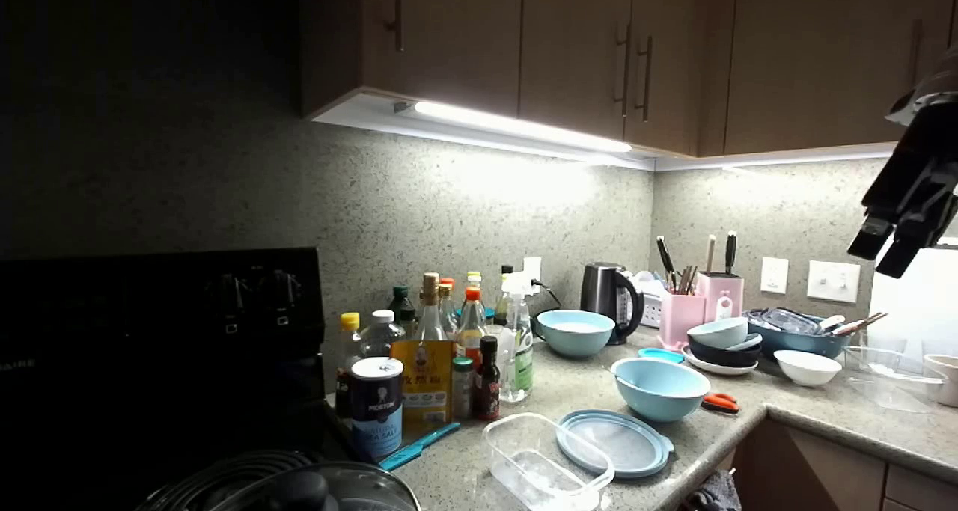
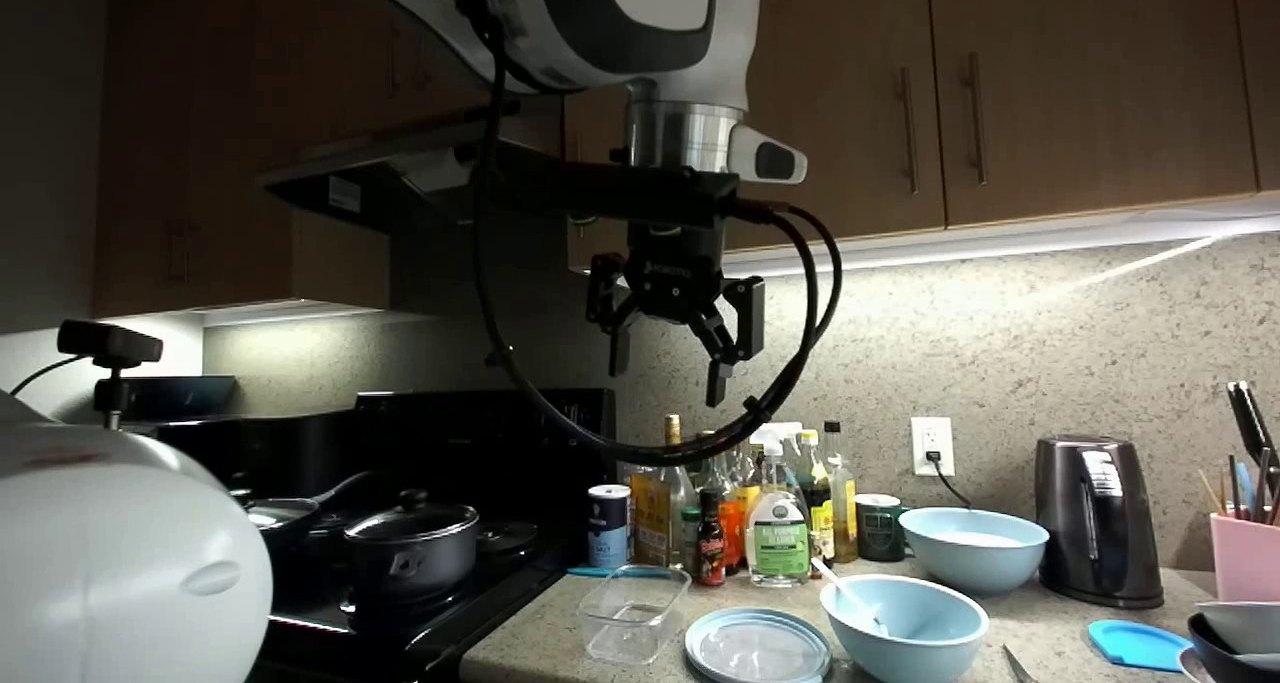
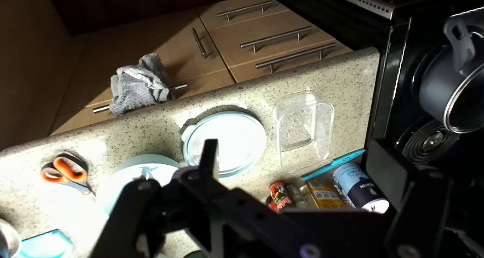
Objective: Take the spoon out of the bowl
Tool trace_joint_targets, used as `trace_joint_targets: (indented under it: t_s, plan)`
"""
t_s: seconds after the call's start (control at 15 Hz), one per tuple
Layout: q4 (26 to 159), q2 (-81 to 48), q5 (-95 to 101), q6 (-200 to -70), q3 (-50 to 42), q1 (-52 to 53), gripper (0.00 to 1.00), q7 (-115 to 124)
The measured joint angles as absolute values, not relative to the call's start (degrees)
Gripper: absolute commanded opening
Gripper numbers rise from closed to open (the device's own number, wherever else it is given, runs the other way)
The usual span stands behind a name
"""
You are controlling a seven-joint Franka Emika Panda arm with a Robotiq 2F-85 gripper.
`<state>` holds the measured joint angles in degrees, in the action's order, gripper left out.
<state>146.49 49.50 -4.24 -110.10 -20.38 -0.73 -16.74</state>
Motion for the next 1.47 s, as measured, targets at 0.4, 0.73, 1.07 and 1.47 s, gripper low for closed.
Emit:
trace_joint_targets:
  t_s: [0.4, 0.73, 1.07, 1.47]
  plan:
    - [143.72, 36.02, -4.25, -122.09, -22.46, -0.70, 1.00, -16.73]
    - [137.34, 23.13, -4.83, -129.42, -20.71, -0.41, 1.00, -16.89]
    - [135.75, 20.74, -4.81, -129.55, -19.76, -0.78, 1.00, -18.13]
    - [133.26, 17.64, -10.53, -130.78, -19.18, -0.31, 1.00, -18.13]
